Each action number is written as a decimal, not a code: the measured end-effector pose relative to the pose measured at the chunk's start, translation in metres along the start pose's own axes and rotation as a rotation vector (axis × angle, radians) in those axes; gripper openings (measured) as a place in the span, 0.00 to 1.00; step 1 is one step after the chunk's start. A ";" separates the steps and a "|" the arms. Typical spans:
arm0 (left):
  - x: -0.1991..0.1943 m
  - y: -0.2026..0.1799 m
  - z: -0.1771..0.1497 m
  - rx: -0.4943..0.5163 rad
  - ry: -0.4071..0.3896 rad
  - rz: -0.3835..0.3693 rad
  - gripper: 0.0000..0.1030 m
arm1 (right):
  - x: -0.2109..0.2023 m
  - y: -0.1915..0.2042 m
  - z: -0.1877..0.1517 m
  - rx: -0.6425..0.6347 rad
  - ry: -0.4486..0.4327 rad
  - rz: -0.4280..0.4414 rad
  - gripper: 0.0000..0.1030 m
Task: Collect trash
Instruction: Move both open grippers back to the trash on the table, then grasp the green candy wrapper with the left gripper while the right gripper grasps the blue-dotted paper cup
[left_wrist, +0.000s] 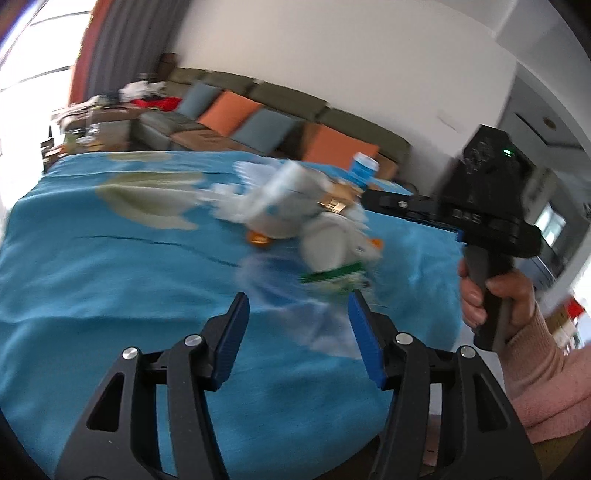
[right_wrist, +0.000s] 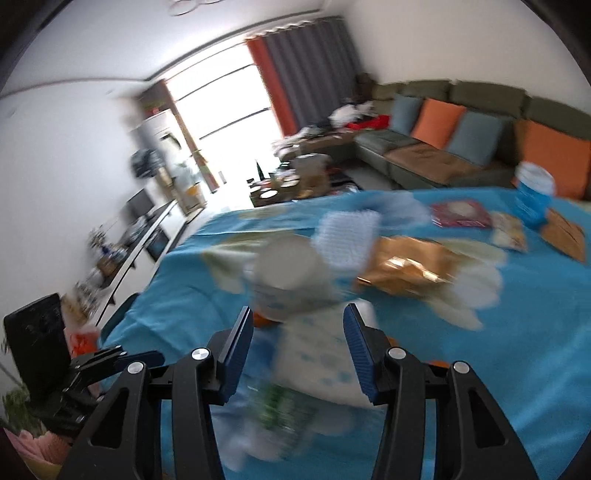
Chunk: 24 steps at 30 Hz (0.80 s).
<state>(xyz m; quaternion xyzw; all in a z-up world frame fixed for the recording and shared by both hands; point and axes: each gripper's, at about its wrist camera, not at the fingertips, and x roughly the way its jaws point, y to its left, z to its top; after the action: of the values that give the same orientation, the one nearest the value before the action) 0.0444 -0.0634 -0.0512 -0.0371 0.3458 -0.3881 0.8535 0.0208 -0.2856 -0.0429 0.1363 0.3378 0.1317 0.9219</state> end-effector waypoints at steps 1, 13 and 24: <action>0.007 -0.005 0.000 0.011 0.013 -0.016 0.57 | -0.001 -0.007 -0.002 0.019 0.002 -0.006 0.47; 0.074 -0.030 0.009 0.030 0.145 -0.012 0.64 | 0.005 -0.042 -0.027 0.083 0.055 0.054 0.47; 0.090 -0.014 0.010 -0.047 0.188 -0.011 0.33 | 0.013 -0.037 -0.034 0.079 0.092 0.134 0.22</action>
<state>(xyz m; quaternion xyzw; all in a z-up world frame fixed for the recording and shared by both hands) 0.0831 -0.1369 -0.0890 -0.0225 0.4334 -0.3863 0.8139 0.0137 -0.3099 -0.0886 0.1886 0.3750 0.1860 0.8884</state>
